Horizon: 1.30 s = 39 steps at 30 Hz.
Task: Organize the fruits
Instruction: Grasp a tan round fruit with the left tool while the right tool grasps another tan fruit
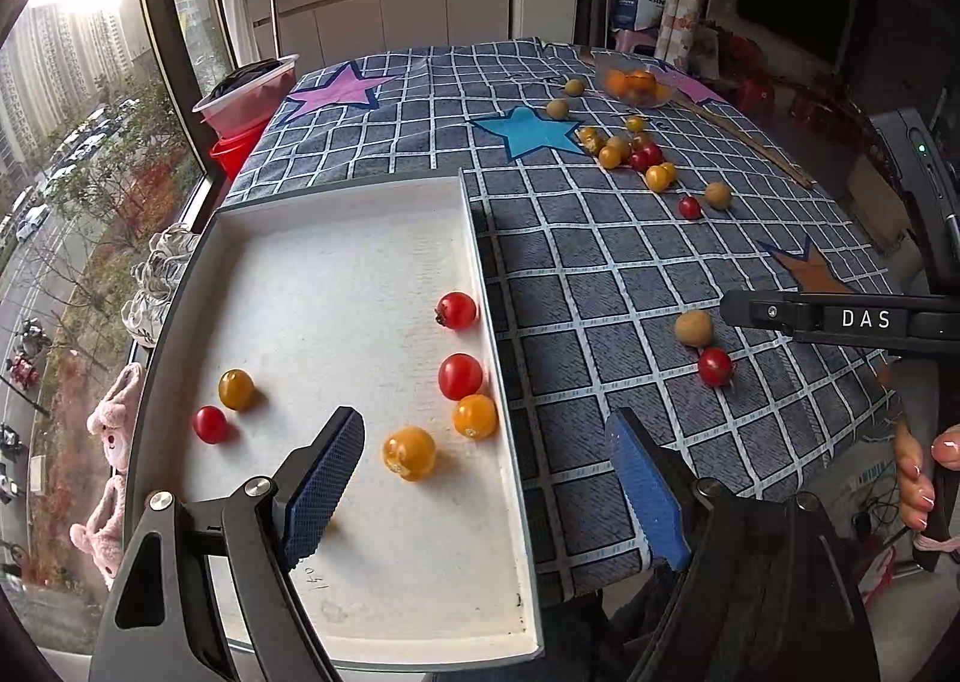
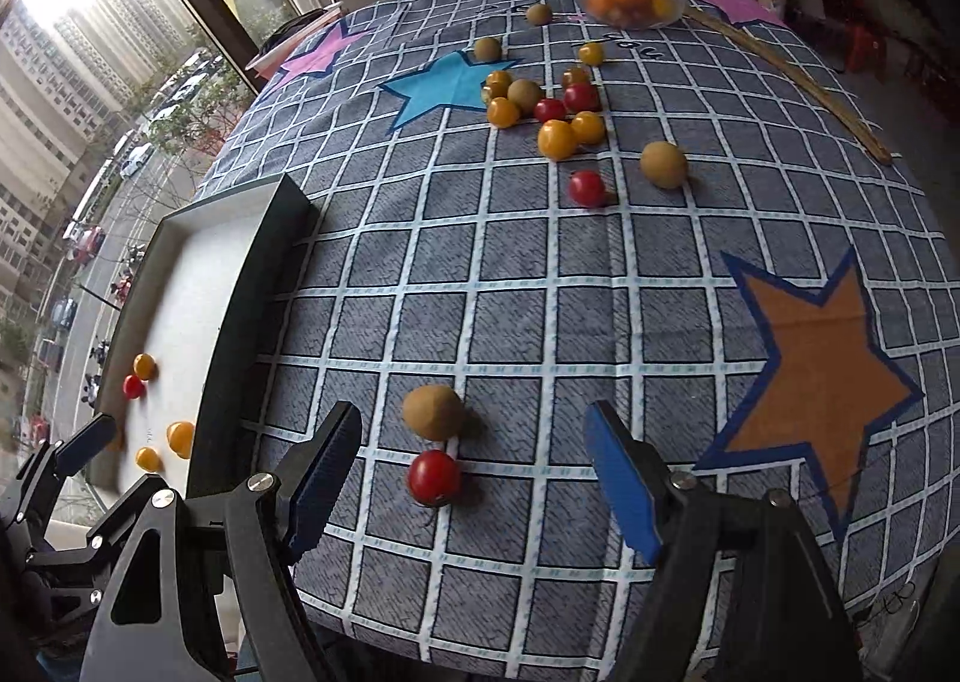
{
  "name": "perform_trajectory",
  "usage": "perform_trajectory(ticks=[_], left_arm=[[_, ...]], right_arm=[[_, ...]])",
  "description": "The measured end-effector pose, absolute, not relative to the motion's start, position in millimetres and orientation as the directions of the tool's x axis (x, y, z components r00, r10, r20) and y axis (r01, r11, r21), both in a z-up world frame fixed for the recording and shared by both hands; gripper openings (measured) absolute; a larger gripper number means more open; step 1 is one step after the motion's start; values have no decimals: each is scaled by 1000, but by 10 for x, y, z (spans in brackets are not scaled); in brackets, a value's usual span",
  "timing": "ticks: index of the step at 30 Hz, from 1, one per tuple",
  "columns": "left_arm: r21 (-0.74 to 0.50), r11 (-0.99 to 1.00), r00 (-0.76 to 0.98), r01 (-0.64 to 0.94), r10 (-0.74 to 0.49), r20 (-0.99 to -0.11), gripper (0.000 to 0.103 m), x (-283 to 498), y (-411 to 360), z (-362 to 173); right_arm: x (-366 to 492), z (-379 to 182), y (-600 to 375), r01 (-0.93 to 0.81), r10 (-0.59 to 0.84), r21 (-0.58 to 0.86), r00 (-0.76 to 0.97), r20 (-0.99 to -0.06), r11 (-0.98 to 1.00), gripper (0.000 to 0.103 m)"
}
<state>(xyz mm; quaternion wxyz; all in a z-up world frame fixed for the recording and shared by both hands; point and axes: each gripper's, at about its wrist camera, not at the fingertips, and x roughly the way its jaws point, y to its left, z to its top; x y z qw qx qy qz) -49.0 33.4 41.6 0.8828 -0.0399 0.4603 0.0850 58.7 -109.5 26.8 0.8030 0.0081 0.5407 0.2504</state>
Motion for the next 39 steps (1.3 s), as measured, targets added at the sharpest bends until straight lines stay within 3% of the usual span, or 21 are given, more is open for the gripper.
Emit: perform_trajectory(ticks=[22,27,29,34,39], left_arm=[[4,998,456,-56,29,-889,84,517,-494,5],[11,999,439,-52,33,-898,83,604,-520,-58],[13,999,425,-52,34,-905,67,632,-528,-87],[3,998,418,-56,26,-908,66,679,-533,-109],[-4,999,425,-54,20,-905,51,713,-556,-95]], right_arm=[[1262,102,-1525,-296,308,195,405,-861,935,79],[1485,40,-1405,-307,263,132,437,-860,943,74],[1564,18,-1363,-306,248,113,450,-858,945,72],[1718,7,-1238,-316,227,76,477,-849,946,72],[1820,8,-1115,-329,213,45,496,-842,943,66]])
